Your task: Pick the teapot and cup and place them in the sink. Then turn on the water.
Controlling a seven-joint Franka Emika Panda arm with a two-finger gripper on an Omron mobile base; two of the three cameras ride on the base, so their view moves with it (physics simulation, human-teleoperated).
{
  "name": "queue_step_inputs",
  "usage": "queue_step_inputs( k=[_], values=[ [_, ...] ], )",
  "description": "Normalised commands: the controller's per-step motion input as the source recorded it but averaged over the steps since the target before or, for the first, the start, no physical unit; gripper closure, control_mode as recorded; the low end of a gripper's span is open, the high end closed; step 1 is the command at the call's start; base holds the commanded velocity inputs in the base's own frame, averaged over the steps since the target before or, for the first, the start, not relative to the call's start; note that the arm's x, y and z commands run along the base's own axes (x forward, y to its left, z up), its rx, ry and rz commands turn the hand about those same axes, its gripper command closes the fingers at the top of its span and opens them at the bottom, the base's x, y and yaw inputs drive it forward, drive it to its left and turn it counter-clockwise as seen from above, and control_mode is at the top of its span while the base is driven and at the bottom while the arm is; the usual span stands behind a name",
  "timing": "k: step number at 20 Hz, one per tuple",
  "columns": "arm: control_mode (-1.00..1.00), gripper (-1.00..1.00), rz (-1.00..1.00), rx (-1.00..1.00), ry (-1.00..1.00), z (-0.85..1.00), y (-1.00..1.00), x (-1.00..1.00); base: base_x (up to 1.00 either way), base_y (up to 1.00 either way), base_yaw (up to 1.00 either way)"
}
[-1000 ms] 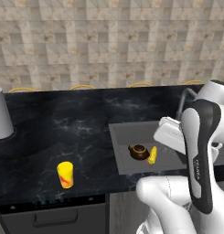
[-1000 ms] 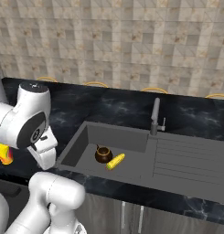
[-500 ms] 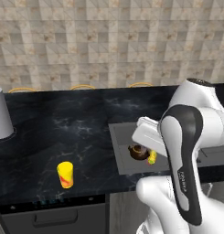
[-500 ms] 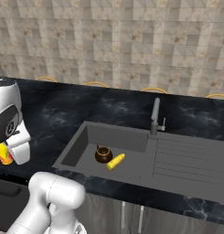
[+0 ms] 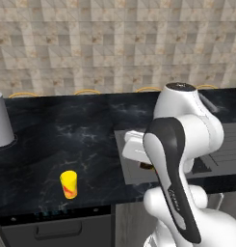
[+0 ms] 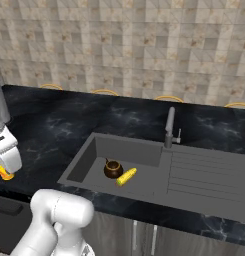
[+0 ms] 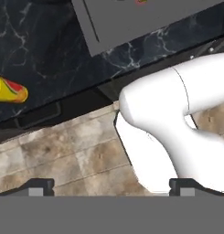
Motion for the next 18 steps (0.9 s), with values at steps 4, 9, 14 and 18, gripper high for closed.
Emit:
queue_step_inputs(
  k=[4, 9, 14, 18],
  values=[
    [-1.00, -1.00, 0.23, -0.15, -0.05, 0.00, 0.01, 0.00, 0.00, 0.00, 0.00],
    [-1.00, -1.00, 0.25, -0.09, -0.06, -0.04, 0.03, 0.00, 0.00, 0.00, 0.00],
    [-1.00, -1.00, 0.19, 0.00, -0.10, -0.11, 0.09, 0.00, 0.00, 0.00, 0.00],
    [-1.00, -1.00, 0.07, 0.00, -0.13, -0.09, 0.08, 0.19, 0.00, 0.00, 0.00]
  ],
)
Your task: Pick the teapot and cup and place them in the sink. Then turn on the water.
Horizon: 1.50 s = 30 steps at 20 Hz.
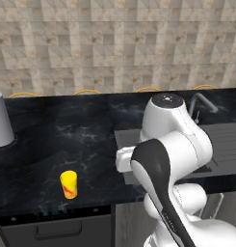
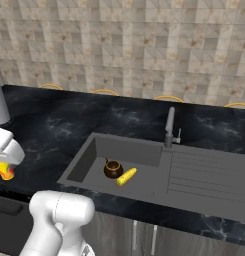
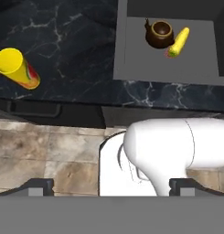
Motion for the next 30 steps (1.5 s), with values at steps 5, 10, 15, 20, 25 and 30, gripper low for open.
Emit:
queue_step_inputs(
  k=[5, 10, 15, 20, 25, 30],
  values=[
    [-1.00, -1.00, 0.00, 0.00, -0.04, -0.03, 0.30, 0.23, 0.00, 0.00, 0.00],
    [-1.00, -1.00, -0.04, 0.00, 0.02, -0.07, 0.64, 0.16, 0.00, 0.00, 0.00],
    [-1.00, -1.00, -0.05, 0.00, 0.10, -0.10, 0.68, 0.09, 0.00, 0.00, 0.00],
    [-1.00, -1.00, -0.02, 0.00, 0.07, -0.23, 0.59, 0.15, 0.00, 0.00, 0.00],
    [-1.00, -1.00, 0.00, 0.00, 0.03, -0.33, 0.29, 0.40, 0.00, 0.00, 0.00],
    [-1.00, -1.00, 0.00, 0.00, 0.00, -0.39, 0.02, 0.50, 0.00, 0.00, 0.00]
  ],
)
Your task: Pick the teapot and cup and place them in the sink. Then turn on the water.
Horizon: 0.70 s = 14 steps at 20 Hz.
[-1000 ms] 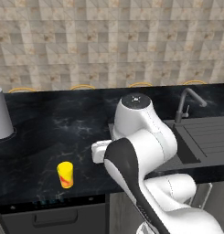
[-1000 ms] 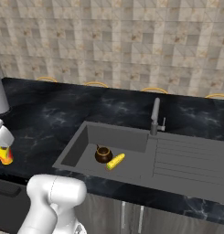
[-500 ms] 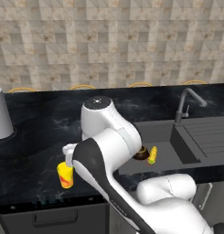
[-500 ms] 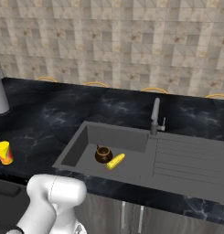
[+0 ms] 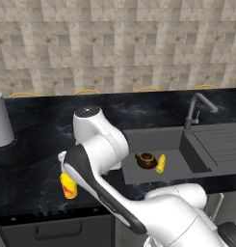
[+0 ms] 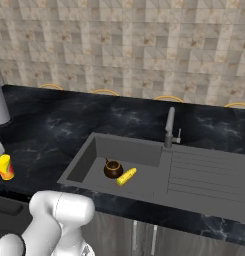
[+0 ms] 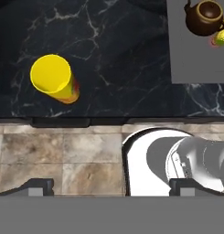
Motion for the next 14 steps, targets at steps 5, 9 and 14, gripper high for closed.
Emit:
queue_step_inputs(
  k=[5, 9, 14],
  values=[
    [-1.00, -1.00, 0.00, 0.00, 0.00, -0.40, 0.00, 0.42, 0.00, 0.00, 0.00],
    [-1.00, -1.00, 0.00, 0.00, 0.00, -0.31, 0.00, 0.37, 0.00, 0.00, 0.00],
    [-1.00, -1.00, 0.00, 0.00, 0.00, -0.28, 0.01, 0.41, 0.00, 0.00, 0.00]
  ],
)
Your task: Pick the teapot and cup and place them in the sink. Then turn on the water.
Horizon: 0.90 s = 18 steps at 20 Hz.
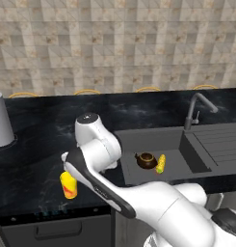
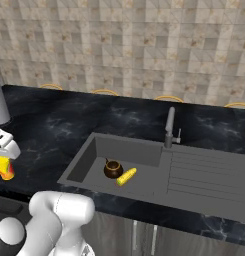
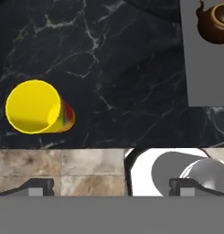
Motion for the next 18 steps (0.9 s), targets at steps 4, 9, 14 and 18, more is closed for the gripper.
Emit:
queue_step_inputs(
  k=[4, 9, 14, 18],
  values=[
    [-1.00, -1.00, 0.00, 0.00, 0.00, -0.21, 0.09, 0.40, 0.00, 0.00, 0.00],
    [-1.00, -1.00, 0.00, 0.00, 0.01, -0.19, 0.18, 0.34, 0.00, 0.00, 0.00],
    [-1.00, -1.00, 0.00, 0.00, 0.00, -0.20, 0.23, 0.26, 0.00, 0.00, 0.00],
    [-1.00, -1.00, 0.00, 0.00, 0.00, -0.18, 0.21, 0.16, 0.00, 0.00, 0.00]
  ],
)
